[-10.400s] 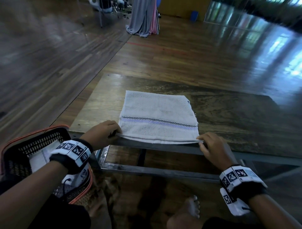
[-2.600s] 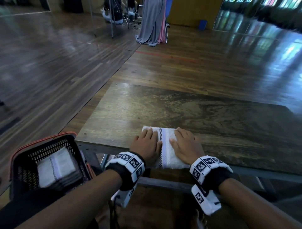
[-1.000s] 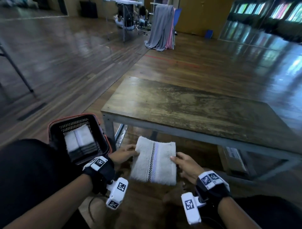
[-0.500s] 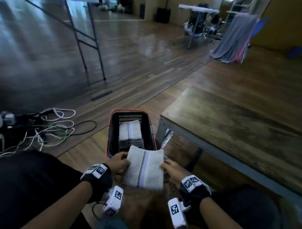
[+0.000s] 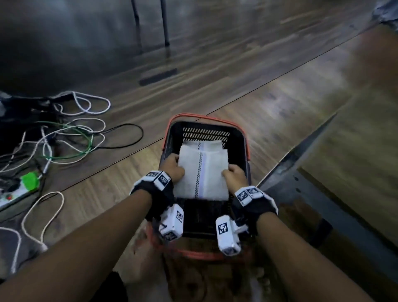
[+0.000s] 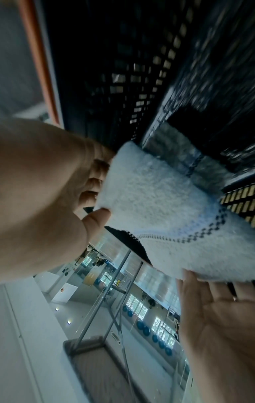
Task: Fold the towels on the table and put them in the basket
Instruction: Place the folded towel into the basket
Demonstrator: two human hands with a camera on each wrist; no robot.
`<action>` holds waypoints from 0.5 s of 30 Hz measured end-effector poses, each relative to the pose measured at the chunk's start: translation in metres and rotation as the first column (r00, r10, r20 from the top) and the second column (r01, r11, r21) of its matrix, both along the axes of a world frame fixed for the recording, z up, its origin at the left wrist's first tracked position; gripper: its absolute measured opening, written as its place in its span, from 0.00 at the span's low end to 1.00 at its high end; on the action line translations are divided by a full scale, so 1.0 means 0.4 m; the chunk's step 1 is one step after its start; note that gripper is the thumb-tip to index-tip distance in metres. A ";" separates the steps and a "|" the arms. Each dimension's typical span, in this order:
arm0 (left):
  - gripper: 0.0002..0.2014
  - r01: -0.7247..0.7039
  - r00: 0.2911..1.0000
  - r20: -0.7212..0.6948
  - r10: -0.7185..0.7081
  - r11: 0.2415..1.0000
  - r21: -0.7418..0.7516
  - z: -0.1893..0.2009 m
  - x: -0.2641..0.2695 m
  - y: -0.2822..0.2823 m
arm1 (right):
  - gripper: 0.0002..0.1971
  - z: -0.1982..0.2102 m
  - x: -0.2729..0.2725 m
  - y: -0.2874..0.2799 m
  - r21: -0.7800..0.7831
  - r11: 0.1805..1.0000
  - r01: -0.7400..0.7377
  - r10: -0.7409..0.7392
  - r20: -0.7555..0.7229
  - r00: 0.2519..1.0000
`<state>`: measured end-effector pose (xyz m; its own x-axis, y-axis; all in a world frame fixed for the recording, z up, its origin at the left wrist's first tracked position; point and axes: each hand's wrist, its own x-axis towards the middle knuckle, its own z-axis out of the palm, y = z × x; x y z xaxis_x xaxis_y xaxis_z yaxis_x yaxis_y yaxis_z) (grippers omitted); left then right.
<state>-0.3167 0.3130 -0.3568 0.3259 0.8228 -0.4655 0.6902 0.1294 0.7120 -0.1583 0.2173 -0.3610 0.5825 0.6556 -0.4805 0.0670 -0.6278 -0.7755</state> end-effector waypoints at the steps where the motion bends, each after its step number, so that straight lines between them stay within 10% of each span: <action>1: 0.19 -0.029 1.000 -0.003 0.029 0.999 0.016 -0.029 0.025 0.034 | 0.18 -0.024 0.018 0.045 0.008 1.000 0.012 -0.013 0.018 1.000; 15: 0.19 -0.172 0.985 0.033 0.169 0.979 0.112 -0.197 0.134 0.151 | 0.17 -0.193 0.069 0.180 0.131 0.978 0.160 -0.179 0.152 0.972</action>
<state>-0.2632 0.3734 -0.4357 0.1855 0.9145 -0.3597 0.6483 0.1611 0.7441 -0.1306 0.2893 -0.4382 0.7538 0.5865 -0.2963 0.0980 -0.5463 -0.8319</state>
